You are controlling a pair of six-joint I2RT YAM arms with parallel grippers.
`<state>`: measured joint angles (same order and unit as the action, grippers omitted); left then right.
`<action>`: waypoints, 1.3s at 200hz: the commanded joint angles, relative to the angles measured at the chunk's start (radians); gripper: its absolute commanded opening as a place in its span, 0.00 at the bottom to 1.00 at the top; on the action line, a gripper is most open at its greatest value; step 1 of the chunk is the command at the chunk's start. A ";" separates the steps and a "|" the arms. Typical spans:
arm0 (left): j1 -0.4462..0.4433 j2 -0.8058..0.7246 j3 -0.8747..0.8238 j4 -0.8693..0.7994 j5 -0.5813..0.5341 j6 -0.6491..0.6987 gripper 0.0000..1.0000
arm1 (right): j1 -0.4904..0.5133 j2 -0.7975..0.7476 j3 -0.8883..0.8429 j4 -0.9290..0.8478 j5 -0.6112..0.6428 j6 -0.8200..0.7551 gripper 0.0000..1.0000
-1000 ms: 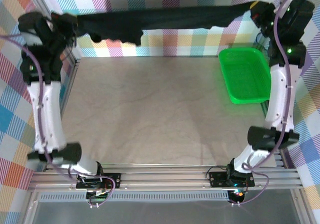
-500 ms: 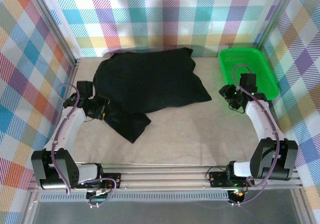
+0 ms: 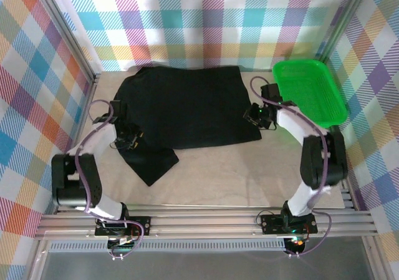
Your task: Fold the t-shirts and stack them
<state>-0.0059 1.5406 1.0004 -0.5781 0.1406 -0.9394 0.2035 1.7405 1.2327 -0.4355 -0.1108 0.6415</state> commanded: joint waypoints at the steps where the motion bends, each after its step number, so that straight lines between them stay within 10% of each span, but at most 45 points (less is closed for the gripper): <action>1: -0.029 0.077 0.044 0.018 -0.021 0.018 0.34 | 0.003 0.128 0.109 -0.040 -0.067 -0.007 0.30; 75: -0.138 0.127 -0.116 0.017 -0.023 0.033 0.32 | 0.024 0.236 0.139 -0.351 0.111 0.043 0.29; 202: -0.264 -0.062 -0.317 -0.064 -0.037 0.036 0.33 | -0.005 -0.314 -0.337 -0.265 0.274 0.171 0.28; 260: -0.261 -0.279 -0.259 -0.158 -0.156 -0.018 0.41 | 0.011 -0.030 -0.048 -0.134 0.113 -0.068 0.28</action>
<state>-0.2607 1.3197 0.7101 -0.6533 0.0570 -0.9207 0.2104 1.5795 1.0855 -0.6483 0.0868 0.6765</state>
